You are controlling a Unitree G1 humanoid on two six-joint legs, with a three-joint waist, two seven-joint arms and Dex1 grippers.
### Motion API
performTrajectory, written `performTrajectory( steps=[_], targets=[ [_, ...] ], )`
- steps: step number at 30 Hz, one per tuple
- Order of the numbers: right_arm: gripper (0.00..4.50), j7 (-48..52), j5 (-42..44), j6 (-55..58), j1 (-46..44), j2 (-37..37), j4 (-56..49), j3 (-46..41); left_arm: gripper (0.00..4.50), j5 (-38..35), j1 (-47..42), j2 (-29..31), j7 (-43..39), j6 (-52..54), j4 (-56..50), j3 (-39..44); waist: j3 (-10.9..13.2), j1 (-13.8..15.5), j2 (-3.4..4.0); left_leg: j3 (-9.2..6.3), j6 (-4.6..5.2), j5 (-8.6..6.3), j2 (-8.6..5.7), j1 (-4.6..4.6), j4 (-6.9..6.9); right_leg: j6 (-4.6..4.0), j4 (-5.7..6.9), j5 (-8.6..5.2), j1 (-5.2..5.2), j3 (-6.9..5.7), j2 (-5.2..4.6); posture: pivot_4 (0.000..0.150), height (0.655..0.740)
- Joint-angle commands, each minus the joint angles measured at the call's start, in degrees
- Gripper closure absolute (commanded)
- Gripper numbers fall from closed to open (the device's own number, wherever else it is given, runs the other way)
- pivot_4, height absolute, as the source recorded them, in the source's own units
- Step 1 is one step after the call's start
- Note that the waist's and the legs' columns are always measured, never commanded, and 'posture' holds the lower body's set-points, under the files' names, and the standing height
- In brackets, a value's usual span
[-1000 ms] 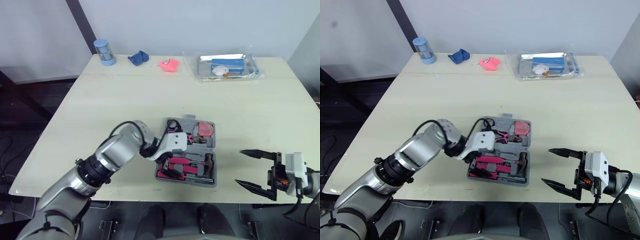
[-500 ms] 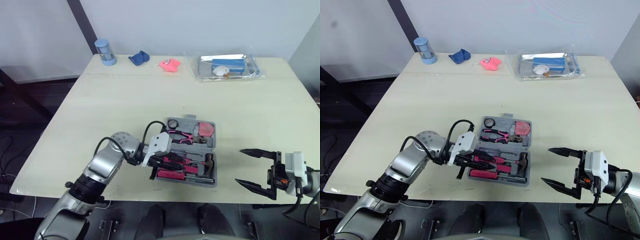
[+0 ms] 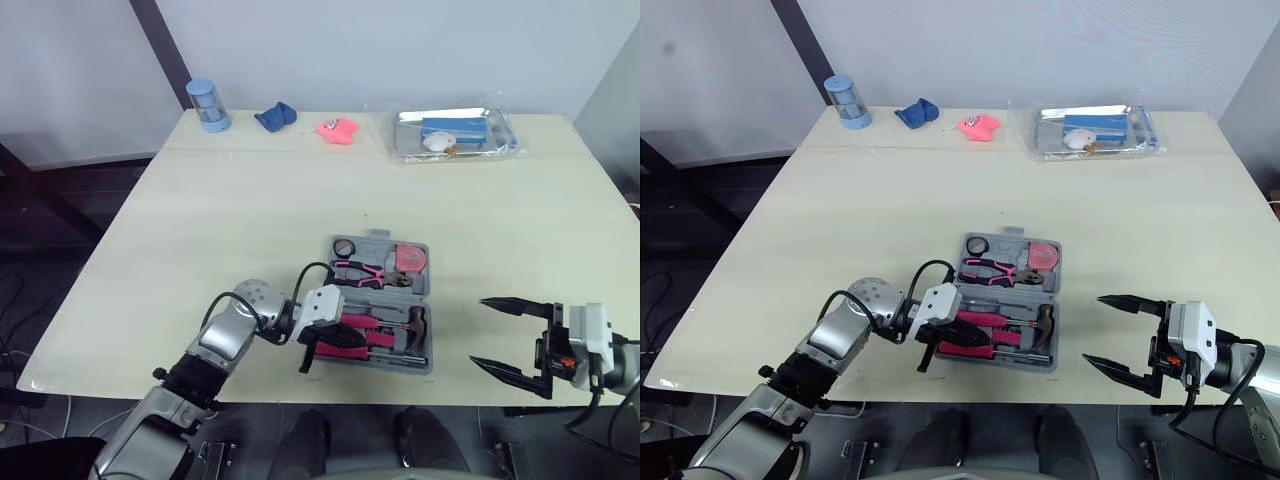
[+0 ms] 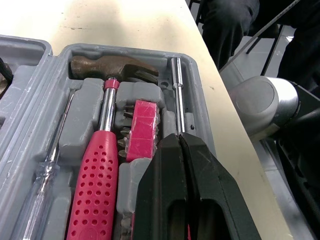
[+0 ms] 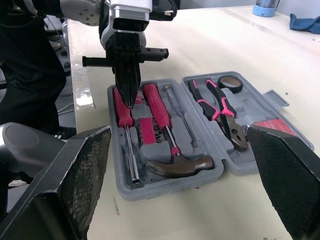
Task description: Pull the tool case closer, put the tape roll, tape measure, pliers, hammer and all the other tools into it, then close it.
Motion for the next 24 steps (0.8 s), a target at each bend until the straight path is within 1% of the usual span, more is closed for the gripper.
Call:
performTrajectory(
  steps=[1, 7, 13, 17, 21, 24],
  targets=[
    [0.0, 0.1, 1.2, -0.3, 0.1, -0.3, -2.0, -1.1, 4.42, 0.6, 1.1, -0.4, -0.2, -2.0, 0.7, -0.6, 0.0, 0.0, 0.0, 0.0, 0.0, 0.0, 0.0, 0.0, 0.0, 0.0, 0.0, 0.0, 0.0, 0.0, 0.0, 0.15, 0.74],
    [0.0, 0.2, 1.8, 0.5, 0.4, -0.5, -2.9, -1.2, 4.42, 2.8, 3.1, -0.1, -0.6, -5.5, 3.1, -1.7, 0.0, 0.1, 0.01, 0.0, 0.0, 0.0, 0.0, 0.01, 0.0, 0.0, 0.0, 0.0, 0.01, 0.0, -0.01, 0.15, 0.74],
    [0.0, -0.1, 2.1, 1.0, 0.2, -1.0, -3.4, -1.4, 4.42, 3.9, 2.7, -0.7, -0.1, -7.6, 6.2, -1.8, -0.1, 0.0, 0.07, 0.0, 0.0, 0.0, 0.0, 0.05, 0.0, 0.0, 0.0, 0.0, 0.05, 0.0, -0.01, 0.15, 0.74],
    [0.0, -0.6, 2.0, 1.7, -0.3, -1.1, -3.5, -1.3, 4.42, 1.2, 2.5, -0.8, -0.1, -5.1, 3.8, 0.2, -0.1, 0.0, 0.09, 0.0, 0.0, 0.0, 0.0, 0.06, 0.0, 0.0, 0.0, 0.0, 0.06, 0.0, 0.0, 0.15, 0.74],
    [0.0, -3.6, -0.3, 2.3, -1.2, -0.5, -2.3, -0.5, 4.42, -2.7, 2.7, 0.8, 1.6, 1.2, -2.2, 4.3, -0.1, -0.2, 0.07, 0.0, 0.0, 0.0, 0.0, 0.05, 0.0, 0.0, 0.02, 0.0, 0.05, 0.0, 0.0, 0.15, 0.74],
    [0.0, -4.6, -2.0, 2.7, -1.9, -0.5, -1.4, 0.5, 4.42, -5.2, 3.8, 1.6, 3.2, 2.2, -4.2, 8.0, -0.1, 0.0, 0.07, -0.02, 0.0, 0.0, 0.01, 0.04, 0.0, 0.0, 0.05, 0.0, 0.02, 0.0, 0.0, 0.15, 0.74]
  ],
)
